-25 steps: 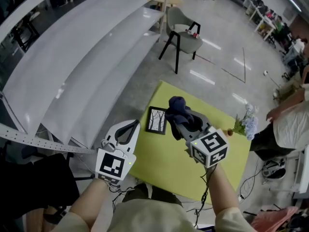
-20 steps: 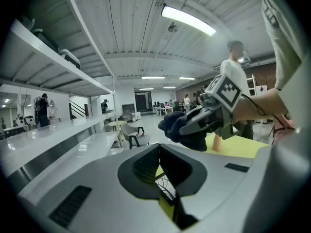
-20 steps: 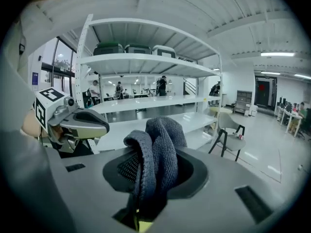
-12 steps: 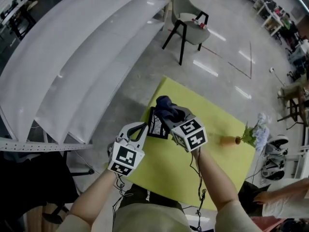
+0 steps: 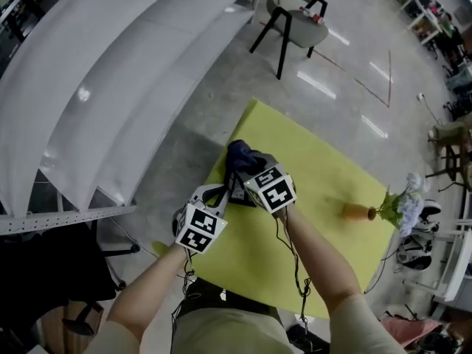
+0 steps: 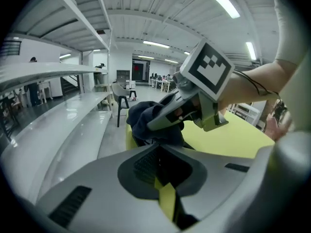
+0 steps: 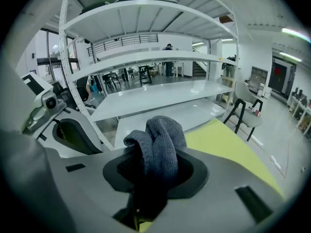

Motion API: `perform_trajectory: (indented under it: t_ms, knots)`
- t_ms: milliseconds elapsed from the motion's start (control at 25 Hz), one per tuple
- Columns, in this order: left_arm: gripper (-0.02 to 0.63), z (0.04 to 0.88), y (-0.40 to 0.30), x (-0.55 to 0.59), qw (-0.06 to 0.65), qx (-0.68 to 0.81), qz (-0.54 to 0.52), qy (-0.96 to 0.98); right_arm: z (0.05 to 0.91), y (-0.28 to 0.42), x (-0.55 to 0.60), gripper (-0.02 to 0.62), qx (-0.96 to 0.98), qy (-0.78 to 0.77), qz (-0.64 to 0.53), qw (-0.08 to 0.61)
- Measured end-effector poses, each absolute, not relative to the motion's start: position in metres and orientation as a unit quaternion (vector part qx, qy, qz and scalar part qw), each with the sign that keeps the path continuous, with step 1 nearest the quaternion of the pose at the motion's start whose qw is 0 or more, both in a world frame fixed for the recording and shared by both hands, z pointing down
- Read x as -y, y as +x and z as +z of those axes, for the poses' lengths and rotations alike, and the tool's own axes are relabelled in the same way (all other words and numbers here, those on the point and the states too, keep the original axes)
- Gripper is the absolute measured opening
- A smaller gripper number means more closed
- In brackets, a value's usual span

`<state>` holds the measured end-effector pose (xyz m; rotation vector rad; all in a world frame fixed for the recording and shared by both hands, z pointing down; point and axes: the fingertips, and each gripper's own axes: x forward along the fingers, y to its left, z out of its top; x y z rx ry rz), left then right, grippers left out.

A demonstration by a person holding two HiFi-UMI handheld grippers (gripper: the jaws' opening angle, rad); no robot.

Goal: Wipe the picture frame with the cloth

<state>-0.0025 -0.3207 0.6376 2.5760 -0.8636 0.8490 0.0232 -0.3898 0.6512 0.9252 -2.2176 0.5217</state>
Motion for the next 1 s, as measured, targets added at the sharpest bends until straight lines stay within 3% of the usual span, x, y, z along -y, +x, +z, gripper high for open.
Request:
perform_trajectory:
  t_ms: [600, 1000]
  knots:
    - [0.008, 0.686, -0.002, 0.310, 0.214, 0.291, 0.318, 0.876, 0.686, 0.062, 0.374, 0.120, 0.822, 0.369, 0.244, 0.358]
    - [0.006, 0.686, -0.002, 0.311, 0.222, 0.290, 0.316, 0.875, 0.650, 0.090, 0.374, 0.114, 0.819, 0.404, 0.253, 0.319]
